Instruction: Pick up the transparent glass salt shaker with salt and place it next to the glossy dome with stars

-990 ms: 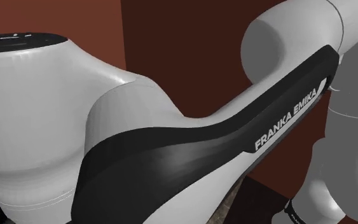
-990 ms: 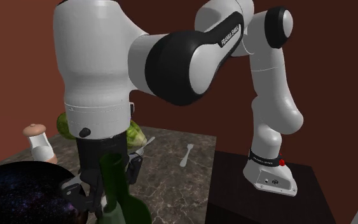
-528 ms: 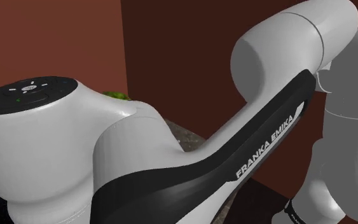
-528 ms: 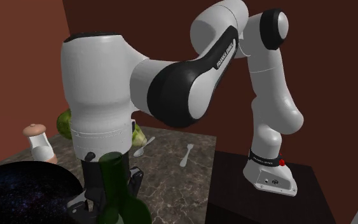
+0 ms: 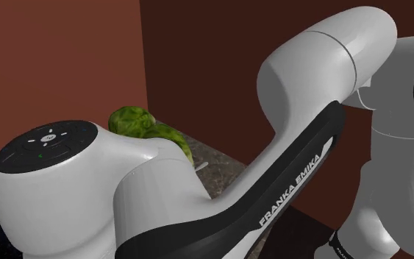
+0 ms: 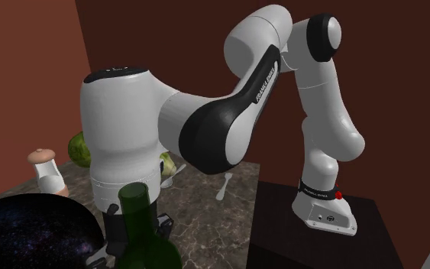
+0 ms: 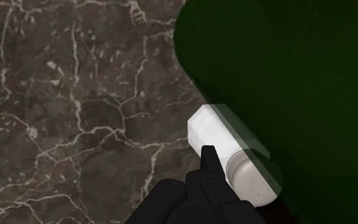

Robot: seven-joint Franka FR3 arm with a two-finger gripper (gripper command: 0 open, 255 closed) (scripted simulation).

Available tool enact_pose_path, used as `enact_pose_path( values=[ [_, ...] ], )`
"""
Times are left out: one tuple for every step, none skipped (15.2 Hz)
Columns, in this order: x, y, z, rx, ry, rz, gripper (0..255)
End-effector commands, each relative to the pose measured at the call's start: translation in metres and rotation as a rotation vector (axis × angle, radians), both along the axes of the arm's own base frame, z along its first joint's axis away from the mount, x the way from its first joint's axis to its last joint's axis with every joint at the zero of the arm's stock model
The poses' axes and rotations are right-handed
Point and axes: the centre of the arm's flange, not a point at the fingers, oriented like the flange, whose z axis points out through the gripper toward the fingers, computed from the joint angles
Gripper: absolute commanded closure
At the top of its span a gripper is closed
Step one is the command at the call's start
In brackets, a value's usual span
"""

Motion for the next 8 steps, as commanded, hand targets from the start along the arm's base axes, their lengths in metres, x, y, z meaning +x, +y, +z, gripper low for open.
enact_pose_path(
  values=[
    [0.0000, -0.0002, -0.0007, 0.000, 0.000, 0.000, 255],
    [0.0000, -0.0002, -0.0007, 0.000, 0.000, 0.000, 255],
    [0.0000, -0.0002, -0.0007, 0.000, 0.000, 0.000, 255],
    [0.0000, -0.0002, -0.0007, 0.000, 0.000, 0.000, 255],
    [0.0000, -0.0002, -0.0007, 0.000, 0.000, 0.000, 0],
    [0.0000, -0.0002, -0.0007, 0.000, 0.000, 0.000, 0],
    [0.0000, -0.0002, -0.0007, 0.000, 0.000, 0.000, 0],
    [0.0000, -0.0002, -0.0007, 0.000, 0.000, 0.000, 0]
  ],
)
